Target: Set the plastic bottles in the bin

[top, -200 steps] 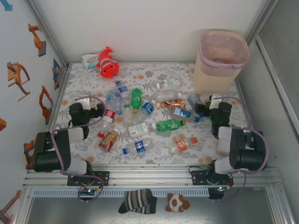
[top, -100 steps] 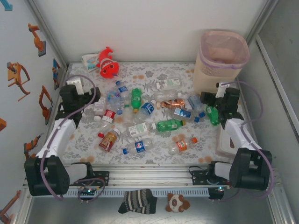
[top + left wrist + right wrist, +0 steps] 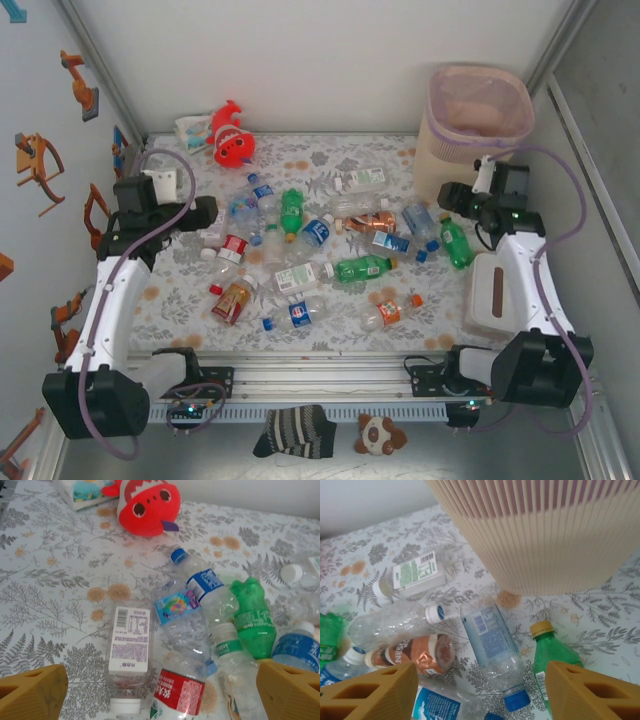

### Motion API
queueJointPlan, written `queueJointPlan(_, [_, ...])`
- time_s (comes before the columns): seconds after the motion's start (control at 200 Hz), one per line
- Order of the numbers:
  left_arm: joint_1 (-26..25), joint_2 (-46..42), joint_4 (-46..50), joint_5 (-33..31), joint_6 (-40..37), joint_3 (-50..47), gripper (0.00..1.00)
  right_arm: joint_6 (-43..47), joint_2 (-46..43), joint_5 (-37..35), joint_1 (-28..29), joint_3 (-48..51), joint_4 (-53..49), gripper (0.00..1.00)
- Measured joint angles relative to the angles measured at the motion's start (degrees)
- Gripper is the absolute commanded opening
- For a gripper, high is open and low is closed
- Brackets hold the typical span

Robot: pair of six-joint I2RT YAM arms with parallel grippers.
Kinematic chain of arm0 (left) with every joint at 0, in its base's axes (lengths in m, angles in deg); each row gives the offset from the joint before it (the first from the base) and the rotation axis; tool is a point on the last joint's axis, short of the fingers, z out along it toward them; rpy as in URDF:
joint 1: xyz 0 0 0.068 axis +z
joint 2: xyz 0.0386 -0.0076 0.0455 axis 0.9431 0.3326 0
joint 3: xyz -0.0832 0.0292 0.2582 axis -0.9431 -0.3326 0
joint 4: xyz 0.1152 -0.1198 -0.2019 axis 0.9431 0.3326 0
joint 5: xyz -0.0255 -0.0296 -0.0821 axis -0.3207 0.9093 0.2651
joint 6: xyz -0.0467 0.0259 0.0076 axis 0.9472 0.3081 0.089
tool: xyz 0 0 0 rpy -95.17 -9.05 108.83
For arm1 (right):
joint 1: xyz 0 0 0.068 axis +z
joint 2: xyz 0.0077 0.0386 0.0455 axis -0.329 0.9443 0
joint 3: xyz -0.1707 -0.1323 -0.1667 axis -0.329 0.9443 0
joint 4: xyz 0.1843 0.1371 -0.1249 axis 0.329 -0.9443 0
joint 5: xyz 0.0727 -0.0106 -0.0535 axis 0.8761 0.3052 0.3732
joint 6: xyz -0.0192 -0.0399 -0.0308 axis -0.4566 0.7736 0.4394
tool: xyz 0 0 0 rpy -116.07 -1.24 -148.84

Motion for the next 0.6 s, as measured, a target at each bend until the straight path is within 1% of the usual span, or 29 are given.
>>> queueJointPlan(0.195, [1.2,0.2,0.6,0.6,-1.4,-0.3,0.96,-0.3,1.9,-0.7,0.0,-11.6,-8.0,0.65])
queueJointPlan(0.371, [1.2,-1.4,0.5,0.7,-1.7,-1.1,0.96,0.7,7.6,-2.2,-0.7,-23.9,-14.1,0.62])
queueJointPlan(0.496, [1.2,-2.9,0.4,0.5,-1.5,-1.3,0.96,1.0,13.1,-1.8,-4.3,-32.9,-16.6,0.58])
queueJointPlan(0.596, [1.2,-4.2,-0.7,0.5,-0.5,-2.3,0.96,1.0,17.7,-0.9,-8.4,-38.9,-17.4,0.56])
